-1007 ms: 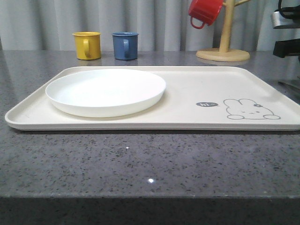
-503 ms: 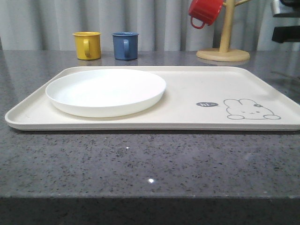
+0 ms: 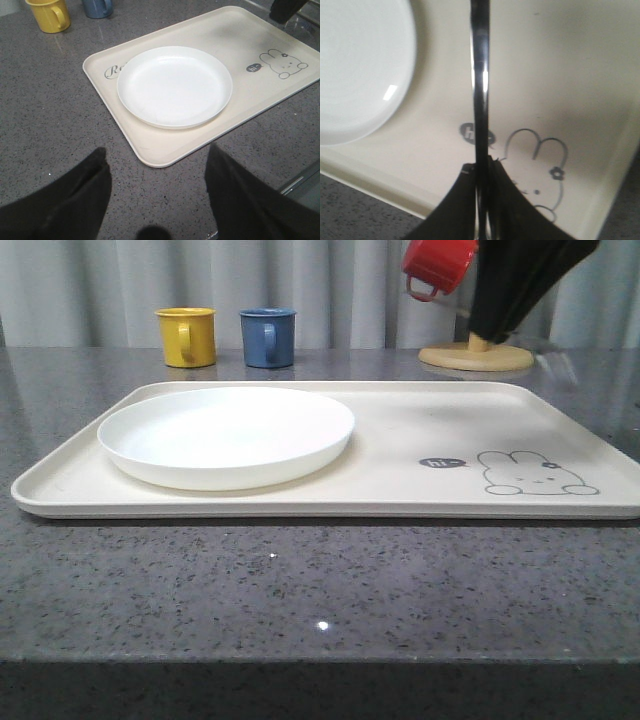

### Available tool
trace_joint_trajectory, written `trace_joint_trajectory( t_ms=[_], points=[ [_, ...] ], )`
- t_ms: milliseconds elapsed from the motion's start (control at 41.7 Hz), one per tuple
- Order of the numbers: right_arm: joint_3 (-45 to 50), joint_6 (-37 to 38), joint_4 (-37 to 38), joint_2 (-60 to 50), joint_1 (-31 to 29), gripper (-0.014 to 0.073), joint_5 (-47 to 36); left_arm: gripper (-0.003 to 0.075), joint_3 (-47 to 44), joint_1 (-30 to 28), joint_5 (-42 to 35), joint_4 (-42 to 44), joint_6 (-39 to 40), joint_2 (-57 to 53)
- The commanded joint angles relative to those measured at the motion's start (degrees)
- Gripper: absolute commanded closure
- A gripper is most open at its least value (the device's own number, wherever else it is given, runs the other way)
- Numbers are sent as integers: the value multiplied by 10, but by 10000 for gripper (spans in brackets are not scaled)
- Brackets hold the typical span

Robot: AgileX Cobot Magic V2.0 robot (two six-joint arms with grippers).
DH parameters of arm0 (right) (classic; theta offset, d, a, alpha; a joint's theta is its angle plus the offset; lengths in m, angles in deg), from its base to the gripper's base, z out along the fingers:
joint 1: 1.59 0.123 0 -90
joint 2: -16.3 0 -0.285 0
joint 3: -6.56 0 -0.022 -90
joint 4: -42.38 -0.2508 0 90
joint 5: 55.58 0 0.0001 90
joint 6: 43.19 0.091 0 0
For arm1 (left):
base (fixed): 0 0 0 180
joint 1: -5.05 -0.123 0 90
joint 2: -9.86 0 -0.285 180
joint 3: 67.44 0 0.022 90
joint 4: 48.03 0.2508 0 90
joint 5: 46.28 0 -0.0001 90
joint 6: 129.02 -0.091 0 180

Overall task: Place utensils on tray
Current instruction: 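Lower the fork onto the tray beside the plate and open the right gripper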

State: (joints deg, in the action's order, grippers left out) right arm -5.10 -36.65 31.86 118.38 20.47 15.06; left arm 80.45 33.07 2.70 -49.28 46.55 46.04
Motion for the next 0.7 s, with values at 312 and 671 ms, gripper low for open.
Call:
trace_joint_trajectory(
  t_ms=[312,671],
  points=[
    [-19,187,51,56,33,608,-53,313,15,5,-42,-3,6,4],
    [-19,214,55,94,33,498,-80,313,15,5,-42,-3,6,4]
  ],
)
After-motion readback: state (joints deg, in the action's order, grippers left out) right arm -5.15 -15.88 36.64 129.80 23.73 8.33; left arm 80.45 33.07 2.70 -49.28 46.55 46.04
